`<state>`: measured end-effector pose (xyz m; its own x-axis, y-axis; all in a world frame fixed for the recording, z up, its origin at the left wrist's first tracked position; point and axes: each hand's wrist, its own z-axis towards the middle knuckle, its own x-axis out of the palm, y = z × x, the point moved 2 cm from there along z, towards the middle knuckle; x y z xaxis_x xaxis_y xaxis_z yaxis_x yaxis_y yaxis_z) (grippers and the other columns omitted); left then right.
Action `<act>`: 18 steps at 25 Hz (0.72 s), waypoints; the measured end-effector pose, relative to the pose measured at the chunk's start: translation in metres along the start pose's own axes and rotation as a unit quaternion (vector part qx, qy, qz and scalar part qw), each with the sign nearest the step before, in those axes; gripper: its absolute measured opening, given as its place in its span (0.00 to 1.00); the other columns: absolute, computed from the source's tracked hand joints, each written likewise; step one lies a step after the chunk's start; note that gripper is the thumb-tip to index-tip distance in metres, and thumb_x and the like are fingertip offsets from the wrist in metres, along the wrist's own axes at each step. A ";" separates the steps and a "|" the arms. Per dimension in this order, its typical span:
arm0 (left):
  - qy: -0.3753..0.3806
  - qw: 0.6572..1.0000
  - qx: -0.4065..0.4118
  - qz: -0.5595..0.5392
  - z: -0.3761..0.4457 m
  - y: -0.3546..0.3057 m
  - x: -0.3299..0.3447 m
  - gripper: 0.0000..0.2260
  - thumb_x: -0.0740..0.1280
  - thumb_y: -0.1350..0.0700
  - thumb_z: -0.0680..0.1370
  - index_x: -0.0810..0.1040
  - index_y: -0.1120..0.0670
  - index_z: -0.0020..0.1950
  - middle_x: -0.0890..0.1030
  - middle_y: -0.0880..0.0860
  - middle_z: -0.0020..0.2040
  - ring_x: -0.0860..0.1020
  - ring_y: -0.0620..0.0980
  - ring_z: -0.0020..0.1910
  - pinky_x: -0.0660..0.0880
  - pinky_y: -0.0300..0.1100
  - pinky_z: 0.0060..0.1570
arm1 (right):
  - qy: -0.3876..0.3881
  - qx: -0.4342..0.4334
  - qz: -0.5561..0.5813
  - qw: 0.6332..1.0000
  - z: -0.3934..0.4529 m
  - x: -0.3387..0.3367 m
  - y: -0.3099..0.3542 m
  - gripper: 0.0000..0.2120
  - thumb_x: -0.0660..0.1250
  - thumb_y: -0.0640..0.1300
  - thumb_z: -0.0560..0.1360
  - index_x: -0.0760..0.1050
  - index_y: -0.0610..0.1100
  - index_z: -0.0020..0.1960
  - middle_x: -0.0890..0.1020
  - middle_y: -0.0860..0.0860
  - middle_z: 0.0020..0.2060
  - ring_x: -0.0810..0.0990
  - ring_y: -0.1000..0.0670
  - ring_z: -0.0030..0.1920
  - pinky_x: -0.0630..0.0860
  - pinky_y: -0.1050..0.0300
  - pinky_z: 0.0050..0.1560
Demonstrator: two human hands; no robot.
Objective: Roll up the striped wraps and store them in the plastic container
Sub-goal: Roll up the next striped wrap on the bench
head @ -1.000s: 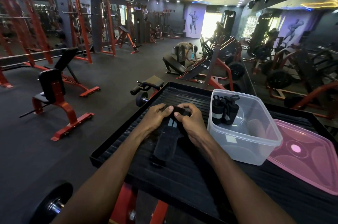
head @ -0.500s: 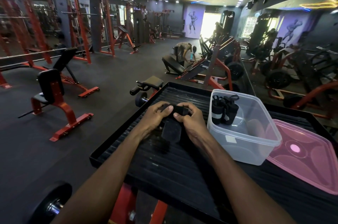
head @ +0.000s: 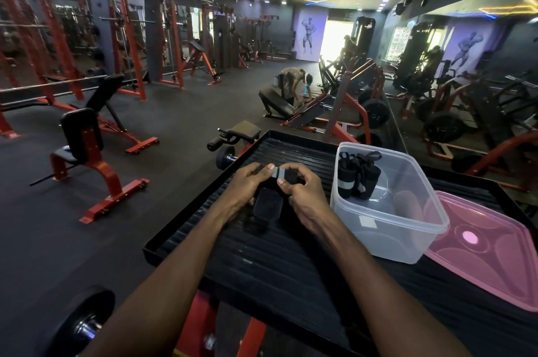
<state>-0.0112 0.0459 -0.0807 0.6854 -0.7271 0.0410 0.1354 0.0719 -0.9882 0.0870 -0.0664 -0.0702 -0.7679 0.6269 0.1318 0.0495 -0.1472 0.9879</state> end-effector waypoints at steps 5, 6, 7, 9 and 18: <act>0.033 0.997 0.074 0.013 -0.002 -0.005 0.002 0.04 0.66 0.61 0.81 0.79 0.56 0.53 0.80 0.52 0.46 0.78 0.46 0.45 0.75 0.38 0.46 | 0.008 0.043 0.035 0.998 -0.004 -0.001 0.005 0.04 0.70 0.38 0.77 0.79 0.43 0.52 0.83 0.46 0.42 0.83 0.49 0.41 0.79 0.57 0.34; 0.037 0.996 0.075 0.015 -0.002 -0.005 0.002 0.05 0.65 0.62 0.81 0.79 0.56 0.54 0.80 0.53 0.47 0.78 0.46 0.45 0.75 0.37 0.46 | 0.007 0.047 0.028 0.998 -0.003 -0.001 0.003 0.05 0.71 0.39 0.77 0.79 0.43 0.53 0.84 0.45 0.43 0.84 0.48 0.42 0.81 0.53 0.38; 0.038 0.997 0.066 0.007 -0.003 -0.005 0.003 0.05 0.65 0.61 0.81 0.79 0.56 0.55 0.80 0.54 0.47 0.78 0.47 0.46 0.76 0.38 0.46 | 0.004 0.040 0.020 0.999 -0.002 -0.001 0.002 0.05 0.72 0.39 0.76 0.79 0.44 0.52 0.85 0.42 0.45 0.84 0.45 0.43 0.83 0.47 0.43; 0.041 0.998 0.019 -0.052 -0.003 -0.001 0.005 0.06 0.66 0.58 0.81 0.79 0.56 0.55 0.81 0.55 0.47 0.80 0.51 0.47 0.77 0.43 0.47 | -0.013 0.010 0.001 1.000 -0.001 -0.001 0.001 0.08 0.73 0.36 0.74 0.81 0.47 0.49 0.84 0.39 0.48 0.84 0.42 0.47 0.82 0.42 0.48; 0.021 0.997 0.019 -0.073 -0.003 -0.001 0.005 0.07 0.69 0.58 0.78 0.80 0.60 0.54 0.82 0.59 0.47 0.81 0.54 0.46 0.79 0.47 0.48 | 0.004 0.028 0.002 1.000 -0.002 -0.001 0.001 0.11 0.73 0.35 0.72 0.81 0.49 0.49 0.85 0.43 0.48 0.84 0.44 0.47 0.79 0.50 0.43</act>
<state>-0.0101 0.0400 -0.0799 0.6256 -0.7597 0.1773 0.2587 -0.0123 -0.9659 0.0870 -0.0686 -0.0692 -0.7725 0.6204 0.1351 0.0875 -0.1068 0.9904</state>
